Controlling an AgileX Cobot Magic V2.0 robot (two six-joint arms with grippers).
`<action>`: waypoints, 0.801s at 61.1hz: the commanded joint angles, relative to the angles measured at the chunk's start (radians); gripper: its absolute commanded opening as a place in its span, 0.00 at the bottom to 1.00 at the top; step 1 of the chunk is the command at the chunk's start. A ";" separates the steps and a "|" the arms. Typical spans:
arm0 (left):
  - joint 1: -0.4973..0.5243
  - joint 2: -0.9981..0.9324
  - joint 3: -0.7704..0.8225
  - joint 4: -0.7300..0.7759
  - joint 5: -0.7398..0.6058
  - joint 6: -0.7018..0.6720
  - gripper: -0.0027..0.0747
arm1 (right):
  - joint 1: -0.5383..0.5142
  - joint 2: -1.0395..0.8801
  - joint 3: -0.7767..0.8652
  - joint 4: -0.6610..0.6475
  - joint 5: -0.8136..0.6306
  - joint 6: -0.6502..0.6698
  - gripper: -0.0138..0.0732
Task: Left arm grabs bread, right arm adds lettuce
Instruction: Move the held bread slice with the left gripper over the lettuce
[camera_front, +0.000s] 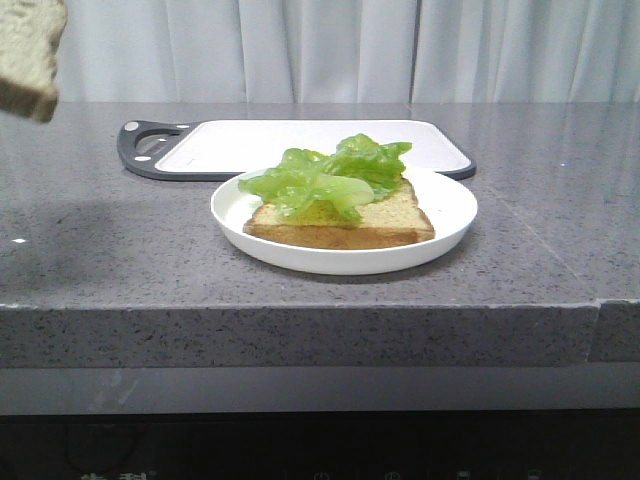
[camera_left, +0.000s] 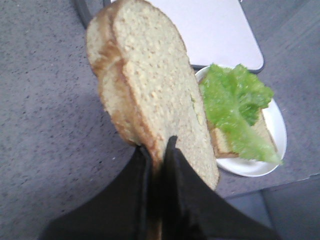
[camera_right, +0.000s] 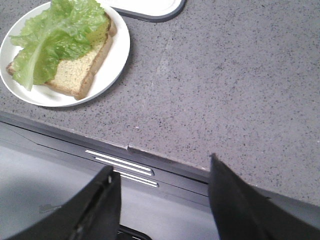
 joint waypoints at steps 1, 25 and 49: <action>0.001 0.022 -0.026 -0.197 -0.074 0.096 0.01 | -0.006 -0.001 -0.027 -0.003 -0.053 0.003 0.64; -0.096 0.339 -0.123 -0.669 0.040 0.513 0.01 | -0.006 -0.001 -0.027 -0.003 -0.075 0.003 0.64; -0.293 0.679 -0.297 -0.722 0.079 0.516 0.01 | -0.006 0.002 -0.026 -0.003 -0.091 0.003 0.64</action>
